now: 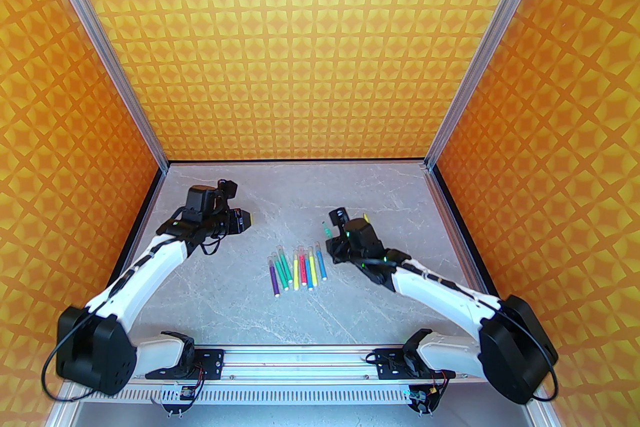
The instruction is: Open the pen caps
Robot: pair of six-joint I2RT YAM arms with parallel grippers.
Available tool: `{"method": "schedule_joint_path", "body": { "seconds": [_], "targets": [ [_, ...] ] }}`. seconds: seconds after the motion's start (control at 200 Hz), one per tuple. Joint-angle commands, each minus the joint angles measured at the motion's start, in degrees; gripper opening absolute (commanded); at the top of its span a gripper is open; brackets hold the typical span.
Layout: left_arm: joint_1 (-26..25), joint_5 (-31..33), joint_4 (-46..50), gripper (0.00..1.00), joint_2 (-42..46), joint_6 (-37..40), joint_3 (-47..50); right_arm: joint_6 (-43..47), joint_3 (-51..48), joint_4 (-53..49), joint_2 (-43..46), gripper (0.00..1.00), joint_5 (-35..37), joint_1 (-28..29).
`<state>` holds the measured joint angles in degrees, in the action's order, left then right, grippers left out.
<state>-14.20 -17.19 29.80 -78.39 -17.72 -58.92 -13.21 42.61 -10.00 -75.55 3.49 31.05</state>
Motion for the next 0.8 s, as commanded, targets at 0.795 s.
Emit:
{"method": "schedule_joint_path", "body": {
  "seconds": [0.795],
  "targets": [
    [4.5, 14.7, 9.3, 0.0, -30.3, 10.0, -18.3, -4.9, 20.4, -15.2, -25.9, 0.0, 20.9, -8.0]
  ]
}}
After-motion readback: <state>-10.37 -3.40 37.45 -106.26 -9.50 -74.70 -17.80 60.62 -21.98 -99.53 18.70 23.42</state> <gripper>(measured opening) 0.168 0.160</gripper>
